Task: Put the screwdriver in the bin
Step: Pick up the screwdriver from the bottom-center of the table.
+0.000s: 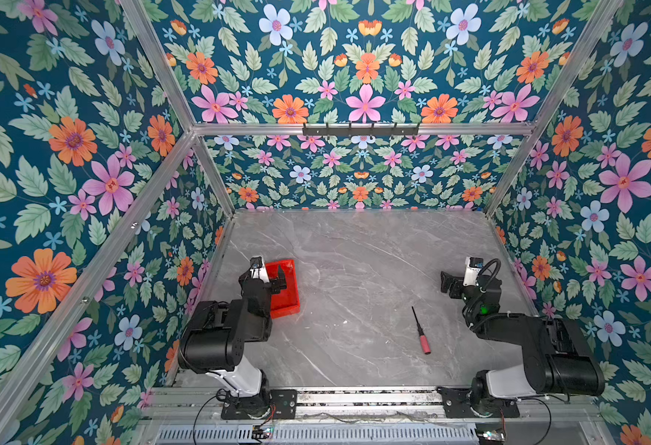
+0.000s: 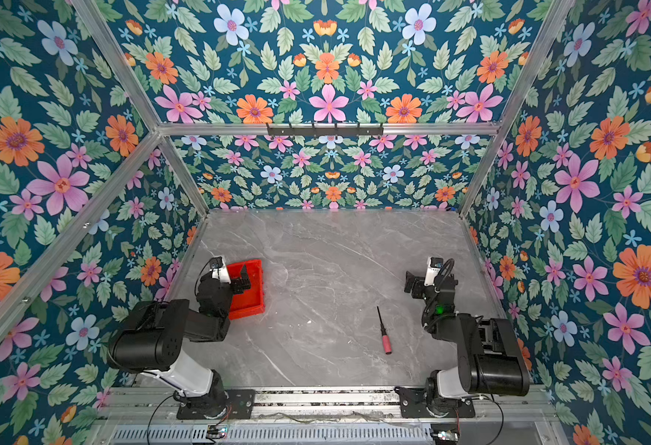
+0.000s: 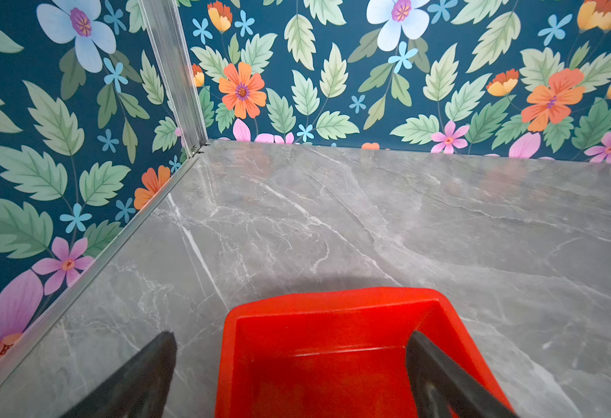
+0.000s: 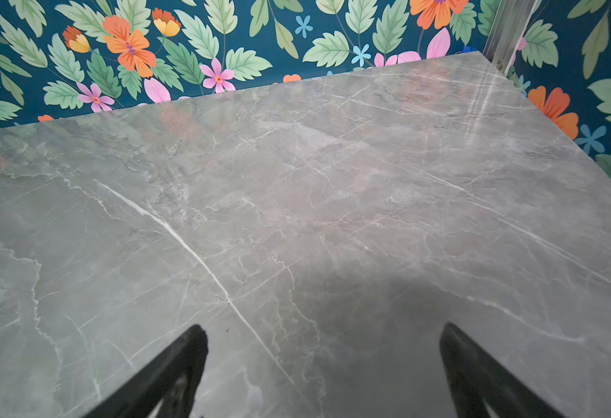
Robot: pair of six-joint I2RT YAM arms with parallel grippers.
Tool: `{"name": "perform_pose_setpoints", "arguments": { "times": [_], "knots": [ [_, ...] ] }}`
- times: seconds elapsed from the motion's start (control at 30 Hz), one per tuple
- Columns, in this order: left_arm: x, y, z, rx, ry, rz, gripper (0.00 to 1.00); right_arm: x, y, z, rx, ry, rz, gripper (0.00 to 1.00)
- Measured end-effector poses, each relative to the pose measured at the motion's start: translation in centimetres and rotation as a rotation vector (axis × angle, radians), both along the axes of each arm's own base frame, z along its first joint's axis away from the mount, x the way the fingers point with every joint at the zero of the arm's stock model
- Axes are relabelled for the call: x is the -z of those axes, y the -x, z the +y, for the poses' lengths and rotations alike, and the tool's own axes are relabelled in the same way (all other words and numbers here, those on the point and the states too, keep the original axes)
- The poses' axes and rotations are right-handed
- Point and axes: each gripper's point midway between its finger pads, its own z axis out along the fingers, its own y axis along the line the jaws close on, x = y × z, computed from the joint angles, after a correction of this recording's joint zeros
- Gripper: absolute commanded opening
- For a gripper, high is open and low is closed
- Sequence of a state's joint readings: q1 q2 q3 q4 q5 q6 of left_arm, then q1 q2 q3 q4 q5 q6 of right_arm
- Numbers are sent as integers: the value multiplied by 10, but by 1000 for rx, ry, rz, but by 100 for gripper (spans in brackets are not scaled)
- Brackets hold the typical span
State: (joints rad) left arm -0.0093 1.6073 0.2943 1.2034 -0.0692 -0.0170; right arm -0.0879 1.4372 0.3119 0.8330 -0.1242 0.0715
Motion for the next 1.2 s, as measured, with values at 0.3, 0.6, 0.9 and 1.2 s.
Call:
{"name": "perform_pose_setpoints", "arguments": {
  "times": [0.3,0.6,0.9,1.2],
  "knots": [
    [0,0,0,0,0,0,100,0,0,0,0,0,0,99],
    [0,0,-1,4,1,0,100,0,0,0,0,0,0,99],
    [0,0,-1,4,1,0,100,0,0,0,0,0,0,99],
    [-20,8,-6,23,-17,-44,100,-10,2,0,3,0,-21,99]
  ]
}}
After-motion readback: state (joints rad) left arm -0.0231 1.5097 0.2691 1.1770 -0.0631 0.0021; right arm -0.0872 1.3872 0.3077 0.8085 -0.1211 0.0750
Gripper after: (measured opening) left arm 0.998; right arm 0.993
